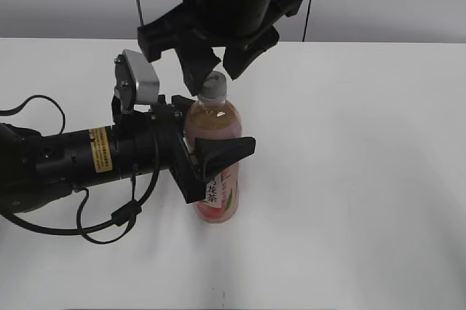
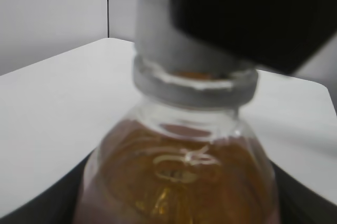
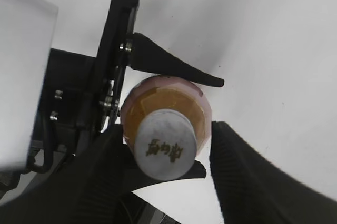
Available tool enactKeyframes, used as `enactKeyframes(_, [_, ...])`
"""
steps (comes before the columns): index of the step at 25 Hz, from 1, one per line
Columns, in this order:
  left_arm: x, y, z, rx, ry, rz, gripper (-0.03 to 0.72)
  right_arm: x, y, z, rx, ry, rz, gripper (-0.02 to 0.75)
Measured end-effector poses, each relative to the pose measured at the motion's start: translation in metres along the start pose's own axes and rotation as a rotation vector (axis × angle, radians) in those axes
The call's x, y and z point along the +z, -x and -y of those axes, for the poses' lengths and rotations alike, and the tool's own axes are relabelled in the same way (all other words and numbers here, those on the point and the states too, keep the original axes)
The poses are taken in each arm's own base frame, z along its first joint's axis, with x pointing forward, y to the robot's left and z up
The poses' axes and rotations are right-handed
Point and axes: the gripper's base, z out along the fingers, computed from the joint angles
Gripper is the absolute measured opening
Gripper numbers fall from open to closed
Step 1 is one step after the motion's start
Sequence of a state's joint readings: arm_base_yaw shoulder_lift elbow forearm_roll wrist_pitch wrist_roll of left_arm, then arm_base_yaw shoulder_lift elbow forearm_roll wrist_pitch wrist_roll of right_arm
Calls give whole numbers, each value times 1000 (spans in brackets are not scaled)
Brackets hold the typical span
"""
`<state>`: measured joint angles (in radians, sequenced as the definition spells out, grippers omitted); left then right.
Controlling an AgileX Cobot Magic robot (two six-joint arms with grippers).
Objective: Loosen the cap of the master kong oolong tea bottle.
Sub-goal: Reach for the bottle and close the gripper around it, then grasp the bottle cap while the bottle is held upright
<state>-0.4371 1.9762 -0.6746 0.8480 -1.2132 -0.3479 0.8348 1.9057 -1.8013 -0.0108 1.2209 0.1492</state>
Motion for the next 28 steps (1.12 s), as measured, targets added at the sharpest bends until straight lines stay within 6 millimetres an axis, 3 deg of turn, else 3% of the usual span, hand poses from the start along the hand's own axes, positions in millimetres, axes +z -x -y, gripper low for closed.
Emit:
enactKeyframes(10, [0, 0, 0, 0, 0, 0, 445, 12, 1, 0, -6, -8, -27, 393])
enactKeyframes(14, [0, 0, 0, 0, 0, 0, 445, 12, 1, 0, -14, -7, -29, 279])
enactKeyframes(19, [0, 0, 0, 0, 0, 0, 445, 12, 1, 0, -71, -3, -29, 276])
enactKeyframes(23, [0, 0, 0, 0, 0, 0, 445, 12, 1, 0, -204, 8, -30, 276])
enactKeyframes(28, [0, 0, 0, 2, -3, -1, 445, 12, 1, 0, -520, 12, -29, 276])
